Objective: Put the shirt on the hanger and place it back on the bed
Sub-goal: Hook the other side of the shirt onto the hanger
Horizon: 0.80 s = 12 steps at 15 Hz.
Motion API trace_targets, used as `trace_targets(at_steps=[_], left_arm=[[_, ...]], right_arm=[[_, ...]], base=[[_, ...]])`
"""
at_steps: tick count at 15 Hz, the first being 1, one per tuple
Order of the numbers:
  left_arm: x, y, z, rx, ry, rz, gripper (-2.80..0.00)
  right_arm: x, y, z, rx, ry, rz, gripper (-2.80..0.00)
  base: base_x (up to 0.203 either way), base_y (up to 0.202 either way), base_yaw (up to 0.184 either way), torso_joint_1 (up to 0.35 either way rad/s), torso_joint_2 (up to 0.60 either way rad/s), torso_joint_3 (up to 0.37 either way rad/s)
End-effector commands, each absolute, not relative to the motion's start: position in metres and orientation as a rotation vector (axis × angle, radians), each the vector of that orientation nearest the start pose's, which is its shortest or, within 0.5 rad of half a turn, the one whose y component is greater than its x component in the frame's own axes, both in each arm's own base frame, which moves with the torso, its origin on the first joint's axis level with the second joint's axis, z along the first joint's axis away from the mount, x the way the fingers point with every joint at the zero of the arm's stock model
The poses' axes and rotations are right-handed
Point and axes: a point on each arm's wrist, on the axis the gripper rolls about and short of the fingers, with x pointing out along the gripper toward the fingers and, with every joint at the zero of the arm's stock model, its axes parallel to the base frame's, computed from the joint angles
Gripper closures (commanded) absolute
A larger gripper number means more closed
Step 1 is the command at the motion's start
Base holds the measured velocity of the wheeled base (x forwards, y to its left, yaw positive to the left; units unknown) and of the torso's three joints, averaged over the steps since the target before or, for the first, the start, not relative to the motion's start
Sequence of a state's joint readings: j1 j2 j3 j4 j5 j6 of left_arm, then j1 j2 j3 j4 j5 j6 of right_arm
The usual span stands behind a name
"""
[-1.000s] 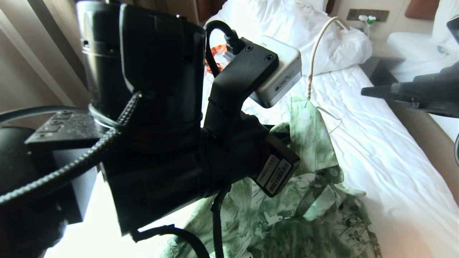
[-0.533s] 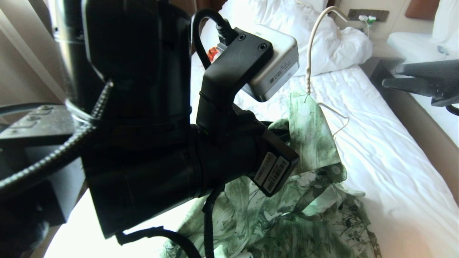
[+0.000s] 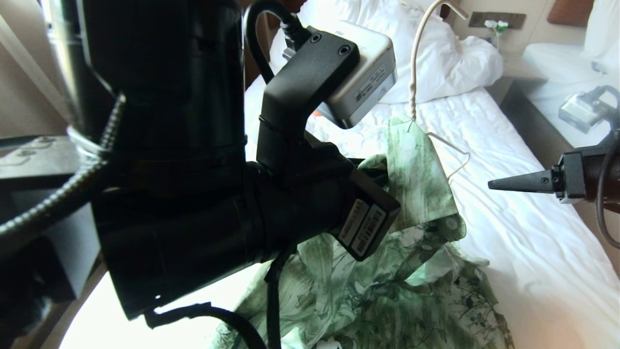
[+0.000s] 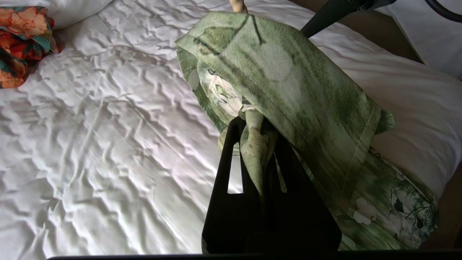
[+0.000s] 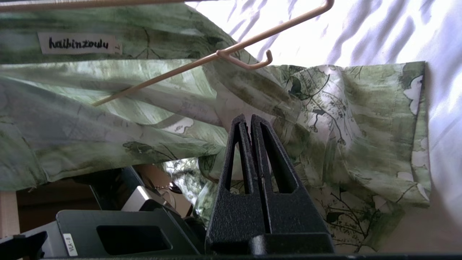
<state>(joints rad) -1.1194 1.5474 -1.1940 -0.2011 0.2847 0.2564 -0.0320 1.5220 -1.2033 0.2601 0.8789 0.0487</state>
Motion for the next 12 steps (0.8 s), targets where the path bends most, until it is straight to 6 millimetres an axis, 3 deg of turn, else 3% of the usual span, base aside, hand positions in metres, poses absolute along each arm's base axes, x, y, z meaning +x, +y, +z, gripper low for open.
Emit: trace_targets(at_steps=[1,3,5,11,12], left_arm=[[0.128,-0.251,0.296,0.339,0.006,-0.845,0.00],[0.127,-0.249,0.299,0.332,0.001,-0.844,0.00],[0.126,-0.246,0.300,0.329,-0.003,-0.844,0.00],[0.126,-0.246,0.299,0.330,-0.003,-0.845,0.00],[0.126,-0.246,0.300,0.329,-0.004,-0.845,0.00]], right_arm=[[0.249,0.010,0.261,0.299,0.561,0.821,0.00],[0.240,0.011,0.266,0.292,0.551,0.814,0.00],[0.240,0.013,0.257,0.275,0.572,0.824,0.00],[0.266,0.023,0.217,0.127,0.651,0.832,0.00],[0.269,0.026,0.210,0.082,0.655,0.856,-1.08]], base=[[0.000,0.000,0.000,0.000,0.00,0.000],[0.000,0.000,0.000,0.000,0.00,0.000],[0.000,0.000,0.000,0.000,0.00,0.000],[0.000,0.000,0.000,0.000,0.00,0.000],[0.000,0.000,0.000,0.000,0.00,0.000]])
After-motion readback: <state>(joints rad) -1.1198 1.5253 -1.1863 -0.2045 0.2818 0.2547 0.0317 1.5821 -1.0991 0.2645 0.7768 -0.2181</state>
